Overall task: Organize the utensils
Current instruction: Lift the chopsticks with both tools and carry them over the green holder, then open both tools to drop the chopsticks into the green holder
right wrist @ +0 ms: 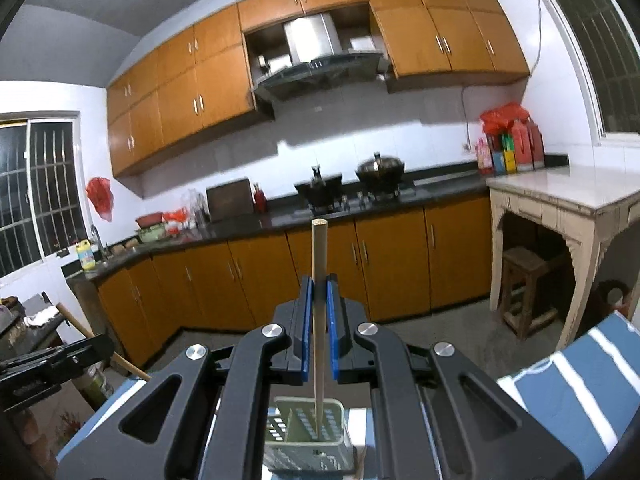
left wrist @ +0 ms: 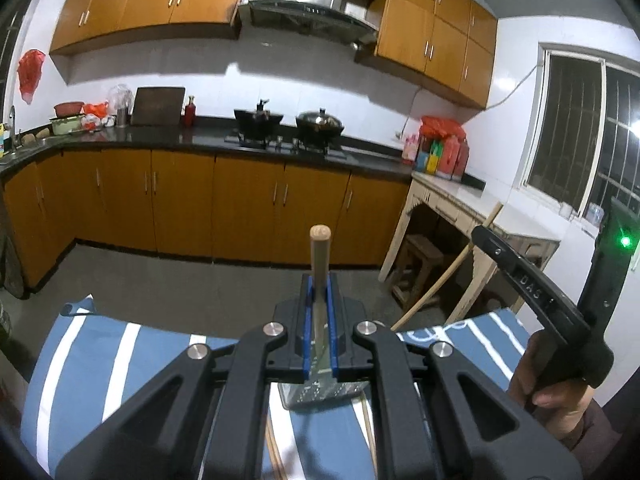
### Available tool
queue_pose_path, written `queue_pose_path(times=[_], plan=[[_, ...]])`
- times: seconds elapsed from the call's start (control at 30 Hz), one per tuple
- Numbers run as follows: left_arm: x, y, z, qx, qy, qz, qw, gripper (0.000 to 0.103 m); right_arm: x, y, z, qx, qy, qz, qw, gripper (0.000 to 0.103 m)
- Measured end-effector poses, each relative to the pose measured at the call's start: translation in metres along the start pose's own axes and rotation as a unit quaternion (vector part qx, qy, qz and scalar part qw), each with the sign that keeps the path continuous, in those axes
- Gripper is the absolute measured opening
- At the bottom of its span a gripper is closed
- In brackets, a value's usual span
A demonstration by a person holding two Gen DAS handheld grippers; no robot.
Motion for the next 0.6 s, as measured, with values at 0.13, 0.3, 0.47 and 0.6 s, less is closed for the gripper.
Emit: queue_pose_path(times=[0.13,0.3,0.47,0.6], plan=[[0.011,-0.02,0.0,-0.005,-0.005,0.019,0.9998,0.008,0.006,-0.006,-0.002,0.003,-0.008,0.019,1.0,0.008],[0.02,-0.04,-0.003,-0.018,-0.011,0.03,0.9993,0.008,0.011,-0.012,0.001,0.007,-0.006,0.031,0.999,0.008],[0.025,-0.045,-0.006,-0.038,-0.023,0.028,0.9986,0.008,0.018,-0.018,0.006,0.013,0.005,0.042,0.999,0.008],[0.026,-0.047,-0.013,-0.041,-0.027,0.03,0.9983,0.008,0.021,-0.022,0.007,0.015,0.009,0.052,0.998,0.008]])
Point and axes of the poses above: each gripper's, at about its wrist camera, not at the fingertips, and y roughly against the way its jaws point, z to its left, x to its underside, the point moved 1 cm from there along -y, roughly the way its jaws point, and after that the axes turned 4 degrees about -x, right-handed, at the moved point
